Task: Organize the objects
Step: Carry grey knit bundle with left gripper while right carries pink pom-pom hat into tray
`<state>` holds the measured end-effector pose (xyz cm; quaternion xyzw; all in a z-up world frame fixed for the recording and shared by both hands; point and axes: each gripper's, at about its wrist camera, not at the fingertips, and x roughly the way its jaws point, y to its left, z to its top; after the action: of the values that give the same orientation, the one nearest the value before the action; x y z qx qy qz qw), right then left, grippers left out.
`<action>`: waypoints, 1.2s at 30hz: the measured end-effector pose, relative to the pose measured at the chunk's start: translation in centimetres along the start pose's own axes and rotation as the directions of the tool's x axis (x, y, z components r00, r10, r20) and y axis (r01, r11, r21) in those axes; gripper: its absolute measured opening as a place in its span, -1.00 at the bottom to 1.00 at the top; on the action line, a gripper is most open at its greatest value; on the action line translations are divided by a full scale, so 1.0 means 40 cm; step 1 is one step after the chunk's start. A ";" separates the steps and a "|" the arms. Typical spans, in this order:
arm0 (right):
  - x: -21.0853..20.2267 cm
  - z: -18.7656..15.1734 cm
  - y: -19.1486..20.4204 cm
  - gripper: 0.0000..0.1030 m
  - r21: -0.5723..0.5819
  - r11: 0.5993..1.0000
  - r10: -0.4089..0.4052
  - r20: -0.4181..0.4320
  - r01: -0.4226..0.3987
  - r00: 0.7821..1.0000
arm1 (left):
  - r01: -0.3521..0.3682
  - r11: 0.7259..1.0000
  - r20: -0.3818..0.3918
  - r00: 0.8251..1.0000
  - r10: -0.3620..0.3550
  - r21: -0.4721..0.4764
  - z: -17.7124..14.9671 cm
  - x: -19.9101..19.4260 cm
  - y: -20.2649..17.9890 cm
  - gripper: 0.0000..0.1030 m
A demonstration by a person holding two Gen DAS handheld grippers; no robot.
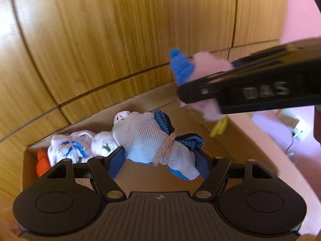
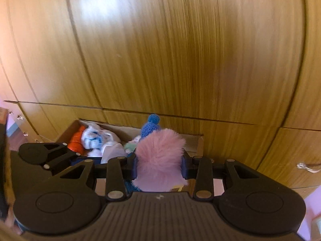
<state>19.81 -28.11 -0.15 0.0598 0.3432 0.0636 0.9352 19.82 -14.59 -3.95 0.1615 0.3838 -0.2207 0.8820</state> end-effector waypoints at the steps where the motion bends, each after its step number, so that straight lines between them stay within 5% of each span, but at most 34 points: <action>1: 0.022 0.003 -0.007 -0.32 0.003 1.000 0.000 -0.015 0.000 1.000 | -0.005 1.000 -0.005 1.000 0.005 0.010 0.005 0.014 -0.001 0.50; 13: 0.185 0.021 -0.011 -0.21 0.019 0.996 -0.079 -0.136 0.082 0.988 | -0.026 0.999 -0.041 0.999 0.028 0.038 0.019 0.076 -0.003 0.55; 20: 0.154 0.027 -0.009 0.13 0.069 0.995 -0.062 -0.098 0.069 0.993 | -0.029 0.999 -0.051 0.998 0.030 0.025 0.006 0.056 0.007 0.61; 36: 0.005 0.045 0.058 0.16 0.071 0.995 -0.072 -0.031 0.074 0.997 | -0.007 0.998 -0.035 0.999 0.004 -0.066 0.039 -0.120 0.026 0.60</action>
<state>20.93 -25.91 1.44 0.0799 0.3605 0.0180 0.9292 18.39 -13.13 0.79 0.1373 0.4058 -0.2026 0.8806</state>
